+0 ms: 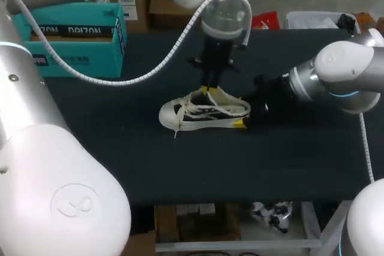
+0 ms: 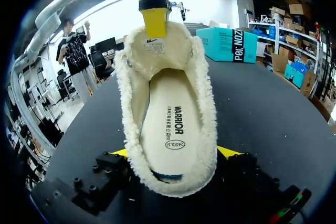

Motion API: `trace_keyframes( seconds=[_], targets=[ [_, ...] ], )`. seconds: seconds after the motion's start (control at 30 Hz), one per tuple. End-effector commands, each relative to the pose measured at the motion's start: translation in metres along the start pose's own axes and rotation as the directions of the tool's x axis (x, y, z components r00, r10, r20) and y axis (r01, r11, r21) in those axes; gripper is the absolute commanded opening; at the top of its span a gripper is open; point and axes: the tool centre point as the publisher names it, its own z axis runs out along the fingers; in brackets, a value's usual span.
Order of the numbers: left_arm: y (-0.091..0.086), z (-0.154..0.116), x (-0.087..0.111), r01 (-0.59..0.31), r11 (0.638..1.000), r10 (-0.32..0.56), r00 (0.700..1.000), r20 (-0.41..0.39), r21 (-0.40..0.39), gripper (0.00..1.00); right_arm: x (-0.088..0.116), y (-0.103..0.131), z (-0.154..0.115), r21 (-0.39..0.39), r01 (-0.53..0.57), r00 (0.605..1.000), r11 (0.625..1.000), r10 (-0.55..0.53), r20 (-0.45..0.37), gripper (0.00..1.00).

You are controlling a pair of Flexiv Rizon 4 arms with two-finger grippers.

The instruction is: Open the shoe tongue, take the insole out of the shoe, put the insole back into the shoe, and pack the shoe into the shoebox

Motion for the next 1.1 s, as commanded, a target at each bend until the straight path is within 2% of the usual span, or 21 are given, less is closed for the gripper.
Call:
trace_keyframes(
  seconds=[0.03, 0.17, 0.37, 0.8, 0.87, 1.1],
  targets=[
    [0.021, -0.007, -0.041, 0.021, 0.994, -0.001, 0.982, -0.191, 0.106, 0.00, -0.004, -0.005, 0.008, -0.002, 0.001, 1.000, 1.000, -0.001, 0.001, 0.00],
    [0.022, -0.008, -0.061, 0.043, 0.991, -0.009, 0.966, -0.258, 0.128, 0.00, -0.004, -0.005, 0.008, -0.002, 0.001, 1.000, 1.000, -0.001, 0.001, 0.00],
    [0.014, 0.008, -0.081, 0.044, 0.994, -0.009, 0.949, -0.316, 0.105, 0.00, -0.004, -0.005, 0.008, -0.002, 0.001, 1.000, 1.000, -0.001, 0.001, 0.00],
    [-0.001, 0.035, -0.093, 0.002, 0.998, 0.018, 0.942, -0.335, 0.057, 0.01, -0.004, -0.005, 0.008, -0.002, 0.001, 1.000, 1.000, -0.001, 0.001, 0.00],
    [0.000, 0.033, -0.093, -0.019, 0.998, 0.040, 0.939, -0.342, 0.065, 0.23, -0.004, -0.005, 0.008, -0.002, 0.001, 1.000, 1.000, -0.001, 0.001, 0.00],
    [0.014, 0.000, -0.099, -0.079, 0.987, 0.124, 0.930, -0.347, 0.142, 0.44, -0.004, -0.005, 0.008, -0.002, 0.001, 1.000, 1.000, -0.001, 0.001, 0.00]
  ],
)
